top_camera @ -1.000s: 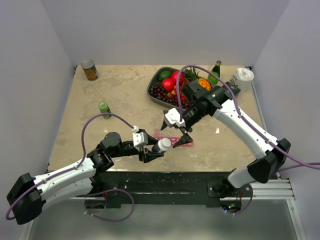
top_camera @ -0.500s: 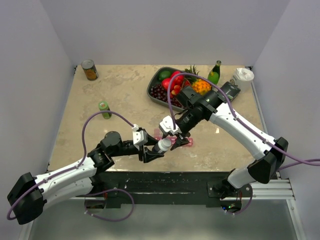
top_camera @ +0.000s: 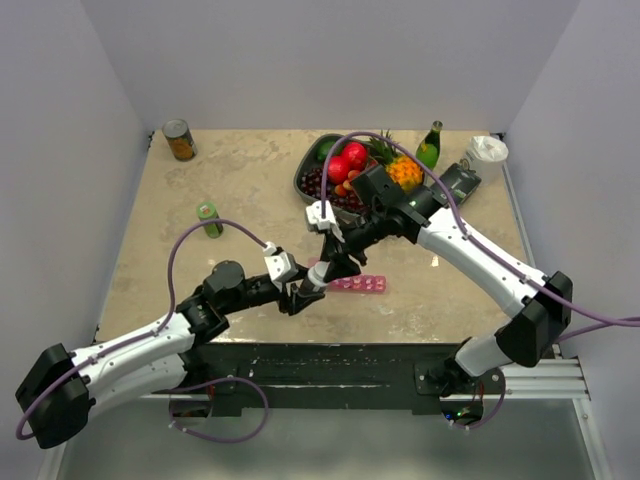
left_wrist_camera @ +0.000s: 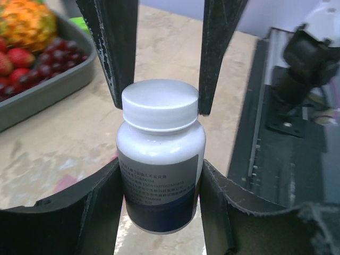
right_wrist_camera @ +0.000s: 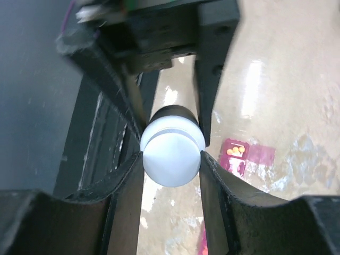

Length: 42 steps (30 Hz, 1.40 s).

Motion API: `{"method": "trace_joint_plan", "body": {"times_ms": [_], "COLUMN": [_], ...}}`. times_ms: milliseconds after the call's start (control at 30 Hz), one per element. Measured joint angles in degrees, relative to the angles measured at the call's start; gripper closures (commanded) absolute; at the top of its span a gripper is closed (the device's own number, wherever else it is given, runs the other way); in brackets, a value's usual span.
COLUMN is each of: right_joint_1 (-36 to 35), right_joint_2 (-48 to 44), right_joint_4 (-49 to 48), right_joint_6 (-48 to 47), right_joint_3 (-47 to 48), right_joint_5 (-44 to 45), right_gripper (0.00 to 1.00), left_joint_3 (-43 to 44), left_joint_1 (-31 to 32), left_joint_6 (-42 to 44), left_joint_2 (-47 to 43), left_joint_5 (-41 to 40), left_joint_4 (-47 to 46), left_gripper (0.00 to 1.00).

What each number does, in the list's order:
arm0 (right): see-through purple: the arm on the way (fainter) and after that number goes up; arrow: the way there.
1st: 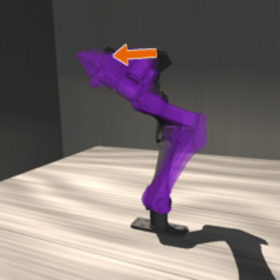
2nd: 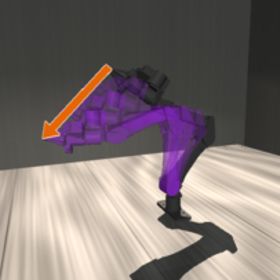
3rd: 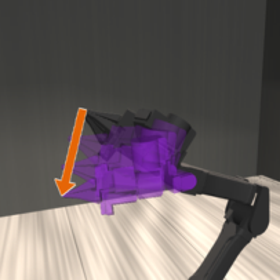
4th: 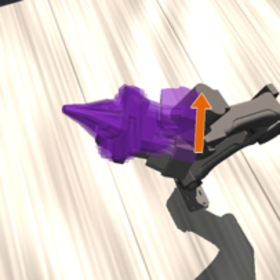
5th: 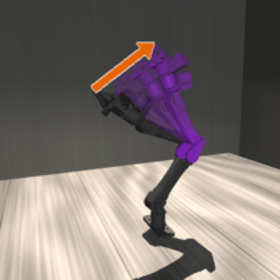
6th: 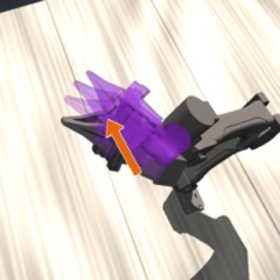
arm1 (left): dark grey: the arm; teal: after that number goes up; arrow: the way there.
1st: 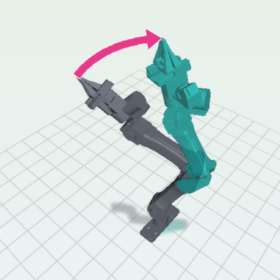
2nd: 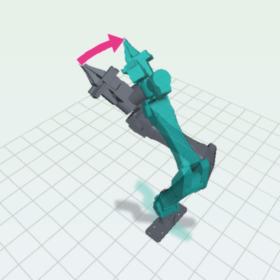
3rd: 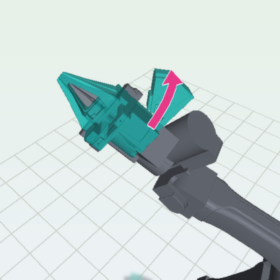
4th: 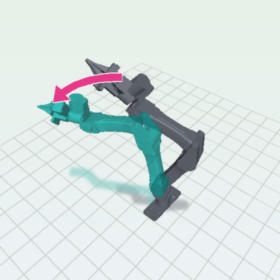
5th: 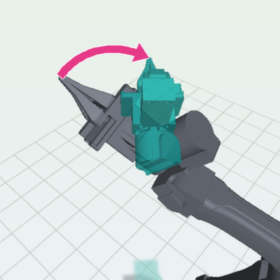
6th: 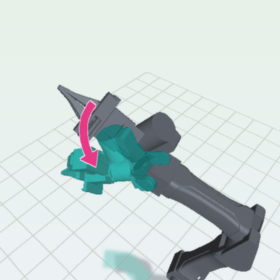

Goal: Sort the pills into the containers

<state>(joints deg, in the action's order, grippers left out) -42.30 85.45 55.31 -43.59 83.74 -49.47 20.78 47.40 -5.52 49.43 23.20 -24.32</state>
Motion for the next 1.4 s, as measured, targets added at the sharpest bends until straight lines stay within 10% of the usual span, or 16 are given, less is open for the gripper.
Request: {"method": "trace_joint_plan", "body": {"times_ms": [167,267,300,433,700,1033,1400], "right_joint_1": [3.4,6.0,6.6,7.9,9.5,8.0,1.2], "right_joint_2": [1.0,3.5,4.0,4.3,1.6,-3.8,0.6], "right_joint_4": [-13.2,-18.9,-20.0,-20.1,-11.9,14.5,20.1], "right_joint_6": [20.5,31.0,32.9,36.1,21.5,-26.2,-33.4], "right_joint_3": [-4.0,-4.5,-4.5,-4.6,0.8,3.5,4.3], "right_joint_5": [3.8,5.2,5.6,6.3,4.6,-8.5,-8.5], "right_gripper": [0.69,0.45,0.22,0.01,0.01,0.03,0.38], "left_joint_3": [0.1,2.1,3.5,5.6,3.8,3.1,3.1], "left_joint_1": [0.7,1.1,1.1,1.0,1.0,-1.3,-1.3], "left_joint_6": [2.1,3.9,4.7,5.9,5.1,2.6,1.6], "left_joint_2": [3.6,7.6,9.3,10.7,4.3,-1.1,2.2], "left_joint_5": [-12.5,-20.0,-21.9,-25.3,-20.6,2.8,13.3], "left_joint_4": [-2.3,-2.2,-1.4,-2.6,-1.9,2.1,2.6], "left_gripper": [1.0,1.0,1.0,1.0,1.0,1.0,1.0]}}
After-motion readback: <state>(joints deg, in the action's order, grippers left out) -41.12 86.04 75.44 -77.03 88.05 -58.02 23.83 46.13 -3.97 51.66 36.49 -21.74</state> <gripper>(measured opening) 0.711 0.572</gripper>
